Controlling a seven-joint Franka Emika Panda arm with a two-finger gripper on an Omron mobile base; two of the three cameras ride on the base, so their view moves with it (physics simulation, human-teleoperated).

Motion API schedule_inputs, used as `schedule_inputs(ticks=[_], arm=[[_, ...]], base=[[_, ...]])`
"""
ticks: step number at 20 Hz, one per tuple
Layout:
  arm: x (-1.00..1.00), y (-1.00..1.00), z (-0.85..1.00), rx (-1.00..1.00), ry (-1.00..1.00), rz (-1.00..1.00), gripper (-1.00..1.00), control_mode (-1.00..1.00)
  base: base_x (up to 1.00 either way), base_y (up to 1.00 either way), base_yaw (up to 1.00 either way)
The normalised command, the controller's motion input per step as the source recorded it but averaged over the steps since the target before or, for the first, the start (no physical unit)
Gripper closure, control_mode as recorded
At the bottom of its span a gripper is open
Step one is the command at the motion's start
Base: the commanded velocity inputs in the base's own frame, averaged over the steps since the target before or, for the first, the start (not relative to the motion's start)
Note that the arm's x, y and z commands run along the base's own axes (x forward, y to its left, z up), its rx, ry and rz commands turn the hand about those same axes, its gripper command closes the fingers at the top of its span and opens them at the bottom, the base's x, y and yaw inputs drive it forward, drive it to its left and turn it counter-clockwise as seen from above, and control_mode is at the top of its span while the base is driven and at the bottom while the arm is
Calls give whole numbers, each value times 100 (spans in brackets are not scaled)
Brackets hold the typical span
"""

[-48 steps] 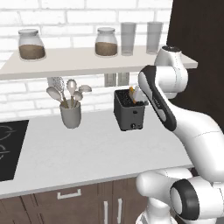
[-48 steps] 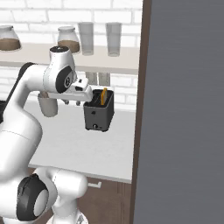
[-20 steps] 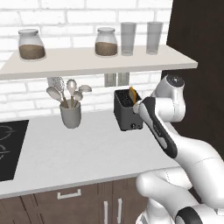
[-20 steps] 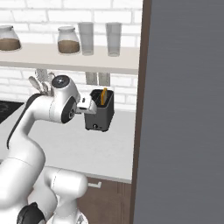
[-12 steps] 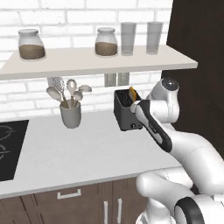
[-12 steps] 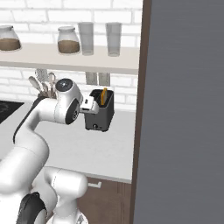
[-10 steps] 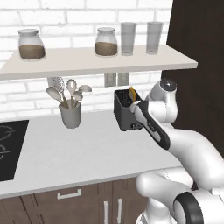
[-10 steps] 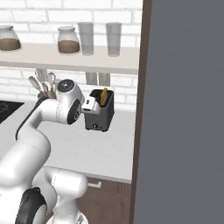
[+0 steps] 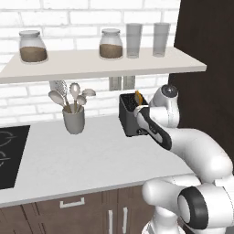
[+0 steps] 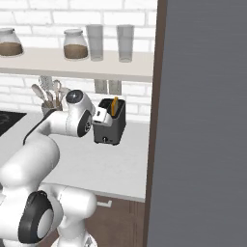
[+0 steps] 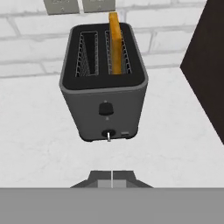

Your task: Start the toaster. Once the lever pops up, take the bread to the plate on the dining counter.

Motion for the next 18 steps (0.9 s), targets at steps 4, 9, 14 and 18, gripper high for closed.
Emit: schedule_inputs(ticks=[4,9,14,18], arm=[[21,0,-4,0,-2,0,100,-100],[29,0,-12,0,0,0,100,-100],[23,0,-15,0,0,0,100,-100],[23,0,-18,0,0,0,100,-100]], base=[[0,0,0],[0,0,0],[0,0,0],[0,0,0]])
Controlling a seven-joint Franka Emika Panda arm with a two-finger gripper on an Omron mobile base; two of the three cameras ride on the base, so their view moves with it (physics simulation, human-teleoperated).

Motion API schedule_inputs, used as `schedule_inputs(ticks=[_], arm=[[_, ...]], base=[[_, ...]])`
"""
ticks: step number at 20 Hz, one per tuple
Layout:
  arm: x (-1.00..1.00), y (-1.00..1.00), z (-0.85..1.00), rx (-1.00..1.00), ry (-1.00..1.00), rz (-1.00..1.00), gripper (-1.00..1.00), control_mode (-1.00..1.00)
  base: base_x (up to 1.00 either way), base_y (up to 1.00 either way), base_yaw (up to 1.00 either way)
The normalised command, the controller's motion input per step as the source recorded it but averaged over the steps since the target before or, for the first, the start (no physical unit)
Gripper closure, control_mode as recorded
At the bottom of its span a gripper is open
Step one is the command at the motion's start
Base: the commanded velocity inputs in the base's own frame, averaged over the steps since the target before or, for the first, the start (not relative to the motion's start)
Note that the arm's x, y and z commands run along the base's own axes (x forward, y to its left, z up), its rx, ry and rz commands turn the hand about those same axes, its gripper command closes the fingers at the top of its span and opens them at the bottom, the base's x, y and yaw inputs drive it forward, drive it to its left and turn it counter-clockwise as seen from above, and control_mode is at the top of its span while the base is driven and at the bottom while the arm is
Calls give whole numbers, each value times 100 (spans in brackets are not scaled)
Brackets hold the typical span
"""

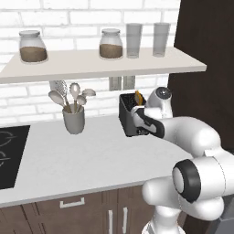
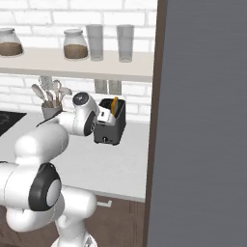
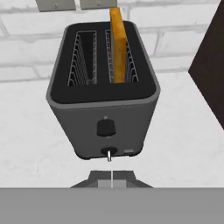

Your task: Start the toaster. Once the lever pops up, take the bread to the plate on the dining counter.

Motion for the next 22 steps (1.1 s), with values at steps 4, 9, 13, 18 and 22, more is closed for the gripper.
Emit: schedule_inputs(ticks=[4,9,13,18,22], arm=[[19,0,-19,0,0,0,100,-100],[10,0,-15,0,0,0,100,-100],[2,0,-2,0,-4,0,100,-100],[6,0,0,0,-5,0,100,-100],[16,0,0,0,-1,0,100,-100]], base=[[0,0,0],[0,0,0],[0,0,0],[0,0,0],[0,0,0]])
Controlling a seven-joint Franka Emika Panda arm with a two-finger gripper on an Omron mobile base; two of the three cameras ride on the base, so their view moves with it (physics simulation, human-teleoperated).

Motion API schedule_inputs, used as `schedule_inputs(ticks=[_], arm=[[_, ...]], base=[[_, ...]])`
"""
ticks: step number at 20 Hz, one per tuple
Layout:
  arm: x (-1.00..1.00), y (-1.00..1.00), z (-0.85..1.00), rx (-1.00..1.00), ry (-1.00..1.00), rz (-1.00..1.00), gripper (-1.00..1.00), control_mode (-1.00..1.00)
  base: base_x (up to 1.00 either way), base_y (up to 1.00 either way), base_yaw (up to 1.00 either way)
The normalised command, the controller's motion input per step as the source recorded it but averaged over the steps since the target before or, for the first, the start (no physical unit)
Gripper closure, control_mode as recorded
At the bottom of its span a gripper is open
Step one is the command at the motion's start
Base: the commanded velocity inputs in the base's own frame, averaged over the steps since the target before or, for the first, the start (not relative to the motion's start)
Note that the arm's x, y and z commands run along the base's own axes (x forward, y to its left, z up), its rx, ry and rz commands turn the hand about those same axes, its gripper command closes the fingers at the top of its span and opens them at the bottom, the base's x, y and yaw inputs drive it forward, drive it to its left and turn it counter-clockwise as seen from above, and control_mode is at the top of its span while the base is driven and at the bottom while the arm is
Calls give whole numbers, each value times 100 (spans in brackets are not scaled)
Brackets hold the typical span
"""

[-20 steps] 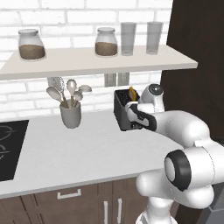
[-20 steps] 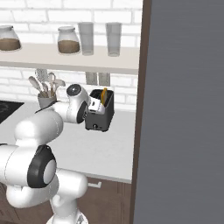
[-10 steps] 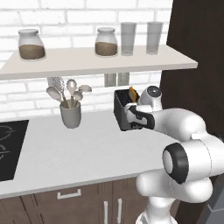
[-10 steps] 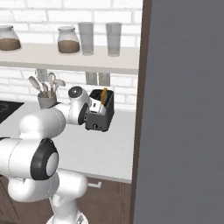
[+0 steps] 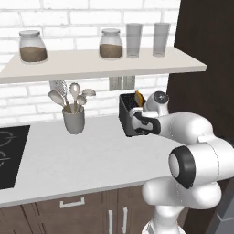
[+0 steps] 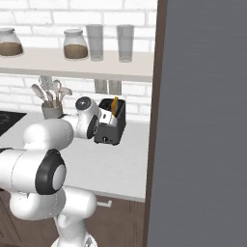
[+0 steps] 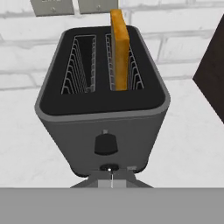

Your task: Start the toaster. Once the lever pops up, take the bread to the plate on the dining counter.

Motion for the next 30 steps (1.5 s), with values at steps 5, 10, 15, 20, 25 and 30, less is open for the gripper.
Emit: schedule_inputs(ticks=[5,10,15,20,25,30], arm=[[30,0,0,0,0,0,100,-100],[25,0,-2,0,0,0,100,-100],[5,0,-18,0,0,0,100,-100],[0,0,-31,0,0,0,100,-100],[0,0,-31,0,0,0,100,-100],[0,0,-31,0,0,0,100,-100]], base=[[0,0,0],[0,0,0],[0,0,0],[0,0,0],[0,0,0],[0,0,0]])
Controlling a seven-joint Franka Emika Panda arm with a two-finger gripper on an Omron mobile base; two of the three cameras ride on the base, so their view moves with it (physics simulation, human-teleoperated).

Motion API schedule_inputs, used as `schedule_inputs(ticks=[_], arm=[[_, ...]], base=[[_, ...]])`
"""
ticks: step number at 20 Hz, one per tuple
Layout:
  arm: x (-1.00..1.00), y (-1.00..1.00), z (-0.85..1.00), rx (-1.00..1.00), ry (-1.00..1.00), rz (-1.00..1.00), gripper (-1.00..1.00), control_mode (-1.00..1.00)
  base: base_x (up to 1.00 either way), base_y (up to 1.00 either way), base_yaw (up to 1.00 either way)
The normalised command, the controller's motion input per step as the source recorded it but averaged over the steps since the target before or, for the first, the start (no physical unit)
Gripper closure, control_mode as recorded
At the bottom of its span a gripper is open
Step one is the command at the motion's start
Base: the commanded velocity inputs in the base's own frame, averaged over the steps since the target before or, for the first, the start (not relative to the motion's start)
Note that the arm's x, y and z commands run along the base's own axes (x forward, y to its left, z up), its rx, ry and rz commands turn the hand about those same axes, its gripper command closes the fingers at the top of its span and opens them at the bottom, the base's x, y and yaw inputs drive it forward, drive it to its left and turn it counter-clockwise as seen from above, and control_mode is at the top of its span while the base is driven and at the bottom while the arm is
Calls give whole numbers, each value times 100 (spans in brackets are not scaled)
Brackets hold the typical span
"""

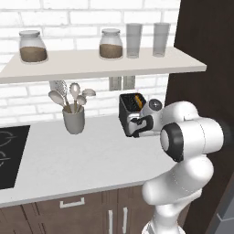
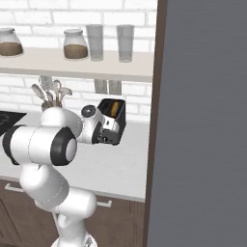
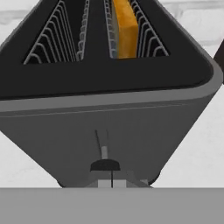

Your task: Start the toaster. Once the lever pops up, take the bread to the plate on the dining counter.

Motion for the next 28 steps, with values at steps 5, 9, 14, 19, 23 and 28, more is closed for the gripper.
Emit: schedule_inputs(ticks=[5,9,14,19,23,28], arm=[[0,0,-33,0,0,0,100,-100],[0,0,-30,0,0,0,100,-100],[0,0,-13,0,0,0,100,-100],[-17,0,24,0,-9,0,100,-100],[-24,0,55,0,-1,0,100,-100],[-43,0,57,0,0,-1,100,-100]], base=[[0,0,0],[0,0,0],[0,0,0],[0,0,0],[0,0,0],[0,0,0]])
